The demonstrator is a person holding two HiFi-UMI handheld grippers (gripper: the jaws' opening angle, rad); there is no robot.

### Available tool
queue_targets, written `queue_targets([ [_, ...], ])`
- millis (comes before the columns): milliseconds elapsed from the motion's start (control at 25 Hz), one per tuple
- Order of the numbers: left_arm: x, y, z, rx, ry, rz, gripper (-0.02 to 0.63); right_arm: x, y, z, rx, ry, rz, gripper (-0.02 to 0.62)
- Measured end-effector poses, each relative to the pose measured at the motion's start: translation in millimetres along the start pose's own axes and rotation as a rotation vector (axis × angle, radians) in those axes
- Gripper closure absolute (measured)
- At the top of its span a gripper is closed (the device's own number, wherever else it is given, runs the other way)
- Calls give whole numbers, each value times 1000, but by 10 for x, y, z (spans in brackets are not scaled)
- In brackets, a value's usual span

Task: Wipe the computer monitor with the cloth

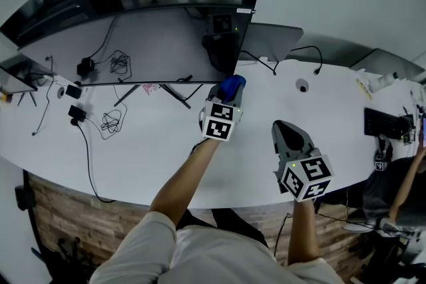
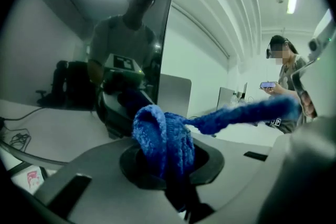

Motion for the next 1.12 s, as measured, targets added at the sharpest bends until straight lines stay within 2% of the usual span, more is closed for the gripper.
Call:
queue_targets([
  [240,-517,-59,-290,-27,-129,34,543,-158,18,-102,17,-36,-2,581],
  [400,-882,-108,-458,-69,-157,128,543,-346,81,-216,25,-76,2,581],
  [640,-1379,-186,-708,-84,-222,204,545,-646,184,-424,53,-130,-10,580],
  [1120,-2371,-284,-1425,-60,-419,254,543,-1066,439,-849,119,-204,-16,581],
])
Point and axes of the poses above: the fingertips, and each gripper's own axes: z forward along the fingers, y to its left, x out of its underside, the point moved 5 cm from there along -z, backward along the fingers, and after that the axes turned 4 degrees about y, right-handed, at the moved point
